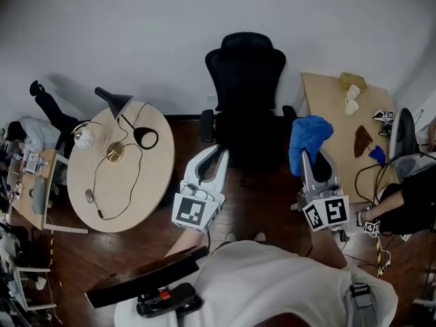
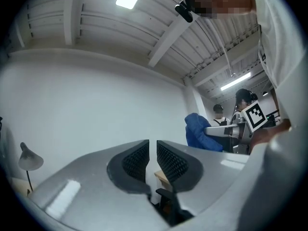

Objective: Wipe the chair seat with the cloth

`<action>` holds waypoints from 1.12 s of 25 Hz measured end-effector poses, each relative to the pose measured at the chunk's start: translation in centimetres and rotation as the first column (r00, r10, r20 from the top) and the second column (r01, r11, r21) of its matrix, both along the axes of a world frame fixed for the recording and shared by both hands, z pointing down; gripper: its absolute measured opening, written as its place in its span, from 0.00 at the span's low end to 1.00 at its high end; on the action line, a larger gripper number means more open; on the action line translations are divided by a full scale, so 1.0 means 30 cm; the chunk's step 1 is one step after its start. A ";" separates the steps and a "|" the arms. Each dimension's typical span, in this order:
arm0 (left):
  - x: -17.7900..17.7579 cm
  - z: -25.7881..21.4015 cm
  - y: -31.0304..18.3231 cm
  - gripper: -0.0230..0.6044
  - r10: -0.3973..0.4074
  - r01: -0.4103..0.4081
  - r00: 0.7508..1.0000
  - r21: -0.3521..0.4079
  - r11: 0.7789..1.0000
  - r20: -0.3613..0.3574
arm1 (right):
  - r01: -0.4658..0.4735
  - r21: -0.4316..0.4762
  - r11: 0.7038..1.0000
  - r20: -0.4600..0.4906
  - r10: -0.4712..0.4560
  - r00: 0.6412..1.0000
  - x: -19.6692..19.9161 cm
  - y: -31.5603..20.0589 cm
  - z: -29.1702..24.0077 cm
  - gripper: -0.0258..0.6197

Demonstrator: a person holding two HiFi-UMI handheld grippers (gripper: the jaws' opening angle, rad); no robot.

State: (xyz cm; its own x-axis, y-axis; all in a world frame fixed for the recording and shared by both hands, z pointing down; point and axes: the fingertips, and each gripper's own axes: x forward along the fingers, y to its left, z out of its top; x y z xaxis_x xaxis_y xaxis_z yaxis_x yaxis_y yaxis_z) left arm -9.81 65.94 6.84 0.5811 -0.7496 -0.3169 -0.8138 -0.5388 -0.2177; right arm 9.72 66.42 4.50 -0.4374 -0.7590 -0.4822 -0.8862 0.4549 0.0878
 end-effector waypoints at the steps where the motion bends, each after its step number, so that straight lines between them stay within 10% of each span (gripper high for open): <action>1: -0.006 -0.016 0.021 0.06 0.002 -0.002 1.000 0.032 0.999 -0.013 | 0.007 -0.001 1.000 -0.006 -0.007 1.000 -0.010 0.016 -0.010 0.19; 6: 0.018 -0.021 0.037 0.06 -0.004 0.004 1.000 -0.030 1.000 -0.016 | 0.007 0.013 1.000 -0.007 -0.007 1.000 0.005 0.030 -0.048 0.19; 12: 0.012 -0.045 0.040 0.06 0.031 -0.024 0.998 0.127 0.992 -0.051 | 0.017 0.008 1.000 0.012 -0.017 1.000 -0.032 0.033 0.006 0.18; 18: 0.033 0.047 0.038 0.06 -0.017 0.019 0.999 -0.071 0.997 0.027 | 0.007 0.001 1.000 0.018 -0.007 1.000 0.006 0.037 0.022 0.18; 22: 0.071 0.008 0.076 0.02 0.016 -0.011 0.999 0.122 0.992 -0.039 | 0.003 0.007 1.000 0.019 -0.004 1.000 0.035 0.071 0.042 0.18; 28: 0.098 -0.019 0.098 -0.05 0.072 -0.059 0.995 0.177 0.982 -0.070 | 0.005 -0.003 1.000 0.026 -0.004 1.000 0.058 0.063 0.056 0.18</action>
State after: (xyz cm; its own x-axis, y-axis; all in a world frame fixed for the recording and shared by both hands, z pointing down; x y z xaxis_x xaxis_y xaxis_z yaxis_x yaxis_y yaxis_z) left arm -6.86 68.89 6.28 0.5967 -0.6397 -0.4845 -0.7955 -0.5507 -0.2527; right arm 11.47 68.32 6.18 -0.4284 -0.7588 -0.4906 -0.8861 0.4592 0.0635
